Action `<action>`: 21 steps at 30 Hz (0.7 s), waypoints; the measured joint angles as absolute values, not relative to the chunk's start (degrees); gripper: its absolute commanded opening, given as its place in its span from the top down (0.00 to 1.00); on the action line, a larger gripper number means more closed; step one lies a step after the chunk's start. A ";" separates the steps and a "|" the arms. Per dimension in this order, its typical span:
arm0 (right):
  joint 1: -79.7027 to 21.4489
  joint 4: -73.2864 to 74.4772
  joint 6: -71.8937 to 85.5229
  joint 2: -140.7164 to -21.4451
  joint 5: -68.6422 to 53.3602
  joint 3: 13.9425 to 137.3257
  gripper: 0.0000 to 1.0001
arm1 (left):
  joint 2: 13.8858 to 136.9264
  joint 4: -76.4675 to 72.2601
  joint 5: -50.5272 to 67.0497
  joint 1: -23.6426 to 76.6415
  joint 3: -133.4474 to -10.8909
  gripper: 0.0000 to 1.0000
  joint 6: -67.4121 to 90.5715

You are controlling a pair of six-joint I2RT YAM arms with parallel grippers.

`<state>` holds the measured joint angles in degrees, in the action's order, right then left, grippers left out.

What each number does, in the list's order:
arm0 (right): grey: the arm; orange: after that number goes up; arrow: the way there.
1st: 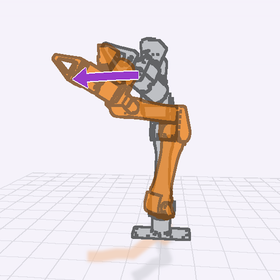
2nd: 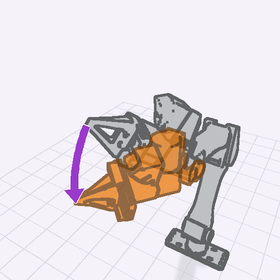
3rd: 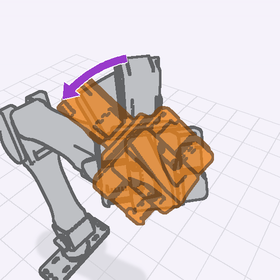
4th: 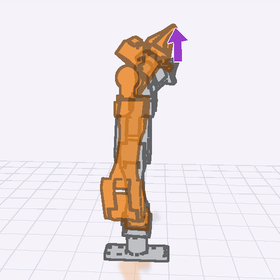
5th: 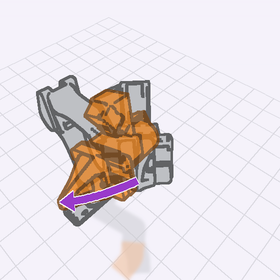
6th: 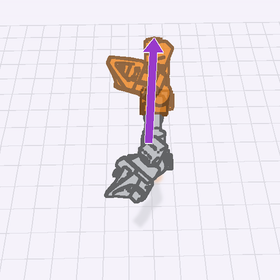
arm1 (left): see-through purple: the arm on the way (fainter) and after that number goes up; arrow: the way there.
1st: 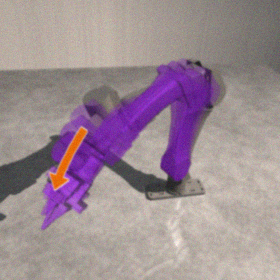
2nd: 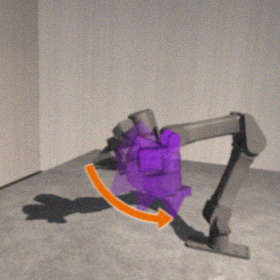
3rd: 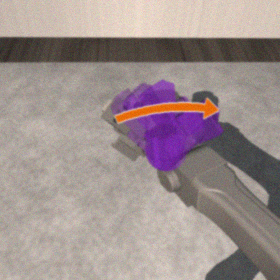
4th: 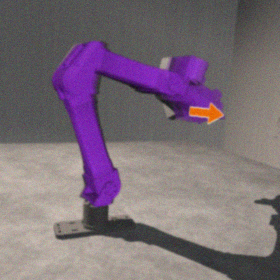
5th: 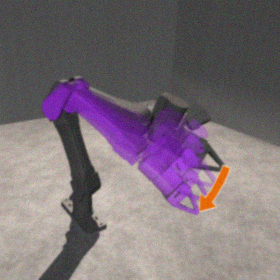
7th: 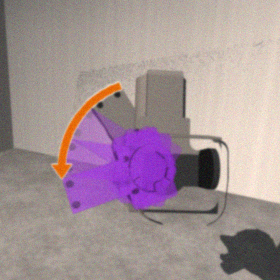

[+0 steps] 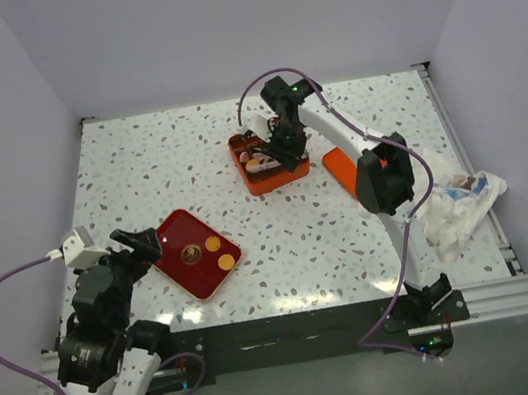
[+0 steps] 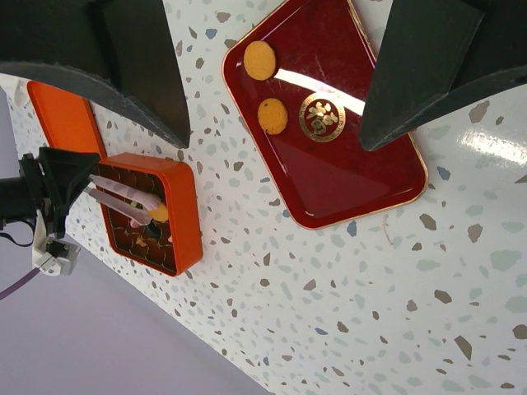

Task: Pack the cookies
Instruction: Place the fake cookies in the packing box.

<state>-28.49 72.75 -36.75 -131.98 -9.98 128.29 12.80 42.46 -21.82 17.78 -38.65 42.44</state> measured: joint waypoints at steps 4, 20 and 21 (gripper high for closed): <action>-28.49 72.75 -36.58 -131.98 -9.98 128.29 0.61 | 12.80 42.46 -21.82 17.78 -38.65 0.11 42.44; -28.93 72.38 -36.07 -132.09 -10.02 128.66 0.59 | 12.80 42.44 -21.82 17.78 -38.65 0.11 42.44; -28.95 72.36 -35.97 -132.09 -10.02 128.79 0.60 | 12.80 42.46 -21.82 17.78 -38.65 0.11 42.44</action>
<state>-28.95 72.36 -35.97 -132.09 -10.02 128.79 12.80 42.46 -21.82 17.78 -38.65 42.44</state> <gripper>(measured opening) 0.420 0.890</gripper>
